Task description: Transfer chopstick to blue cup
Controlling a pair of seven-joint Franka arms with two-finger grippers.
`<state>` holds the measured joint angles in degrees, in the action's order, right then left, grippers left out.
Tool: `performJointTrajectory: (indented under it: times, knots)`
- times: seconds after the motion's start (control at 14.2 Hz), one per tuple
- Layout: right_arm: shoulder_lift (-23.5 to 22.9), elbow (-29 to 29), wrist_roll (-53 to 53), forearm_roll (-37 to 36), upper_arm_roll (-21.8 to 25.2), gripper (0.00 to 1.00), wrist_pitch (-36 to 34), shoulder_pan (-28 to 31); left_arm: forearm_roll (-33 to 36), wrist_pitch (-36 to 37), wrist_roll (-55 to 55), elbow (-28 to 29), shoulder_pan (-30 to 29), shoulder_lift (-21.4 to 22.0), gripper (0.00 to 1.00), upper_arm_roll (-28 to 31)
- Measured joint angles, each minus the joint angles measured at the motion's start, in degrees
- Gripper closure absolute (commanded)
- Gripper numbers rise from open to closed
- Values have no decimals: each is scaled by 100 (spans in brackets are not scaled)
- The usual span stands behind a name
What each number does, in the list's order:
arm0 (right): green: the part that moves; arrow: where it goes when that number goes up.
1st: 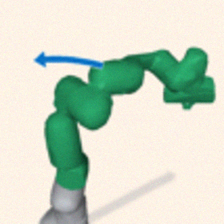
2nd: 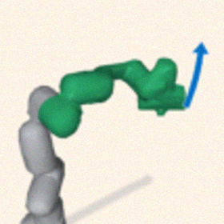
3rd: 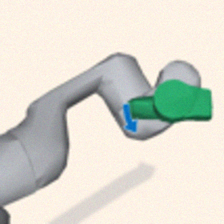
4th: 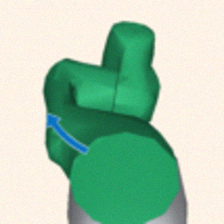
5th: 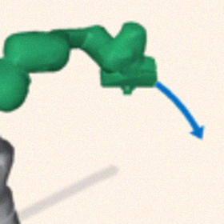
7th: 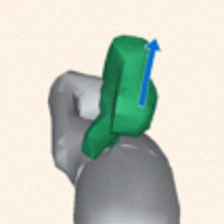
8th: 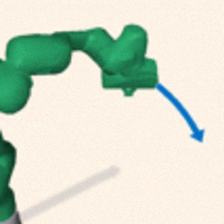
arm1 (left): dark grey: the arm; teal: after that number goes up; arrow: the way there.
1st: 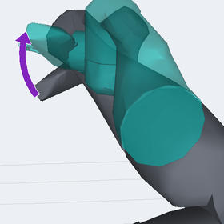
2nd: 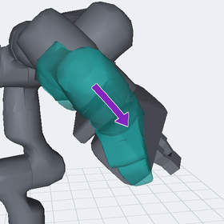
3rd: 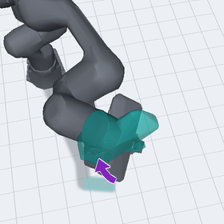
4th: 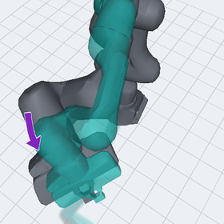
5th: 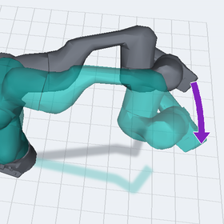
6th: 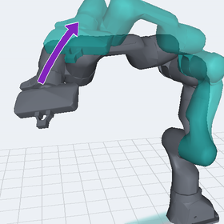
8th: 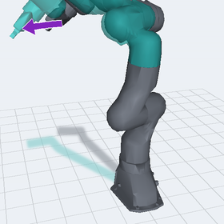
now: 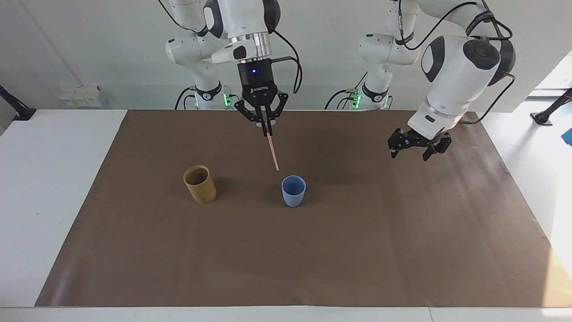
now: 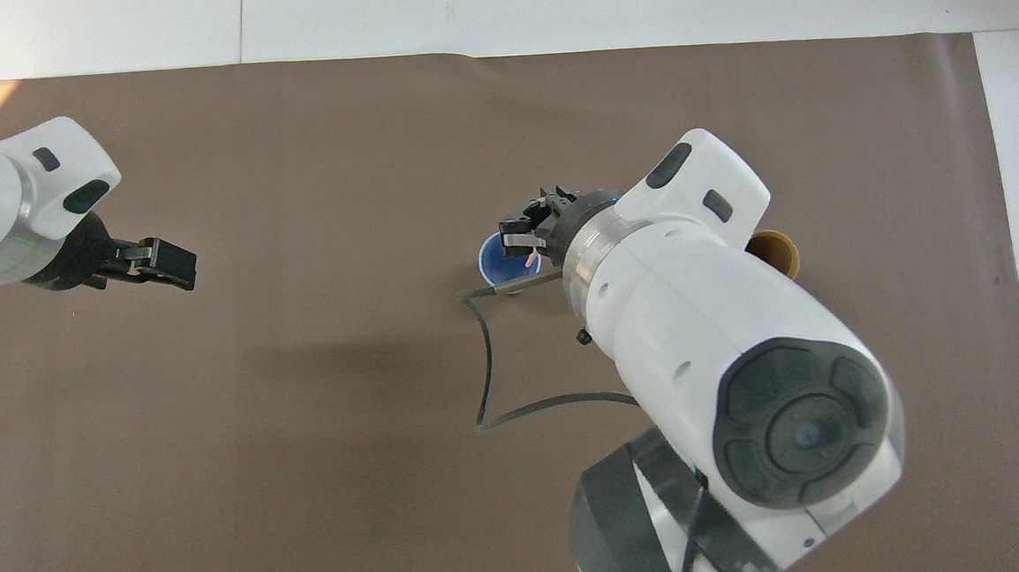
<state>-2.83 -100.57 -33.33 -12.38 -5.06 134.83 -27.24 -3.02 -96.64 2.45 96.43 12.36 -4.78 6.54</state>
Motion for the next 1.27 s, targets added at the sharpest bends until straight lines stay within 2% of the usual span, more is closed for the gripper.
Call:
performJointTrajectory:
  times: [0.42,0.63,0.7,0.92,0.99,1.06,1.13,1.2,1.27]
  knots:
    - [-501,-105,-99,-252,15,100,521,-88,0,118,1007,-41,-791,163,0,13]
    - [-628,-332,-99,-256,28,100,808,-88,65,173,1063,-266,-838,285,0,-9]
    - [-676,-379,-99,-257,32,93,856,-85,132,299,1064,-387,-833,311,0,-44]
    - [-742,-412,-100,-257,51,55,893,-60,212,811,1061,-799,-822,345,0,-187]
    - [-741,-413,-101,-257,56,53,894,-58,212,1004,1052,-900,-822,351,0,-231]
    - [-741,-413,-103,-257,58,40,894,-55,212,1128,1027,-964,-821,354,0,-287]
    - [-742,-409,-106,-256,58,14,894,-45,213,1164,992,-1002,-820,363,0,-349]
    - [-743,-396,-122,-255,59,0,894,-28,213,1167,965,-1014,-819,394,0,-395]
    - [-744,-375,-182,-254,61,0,894,2,213,1166,942,-1010,-819,437,0,-417]
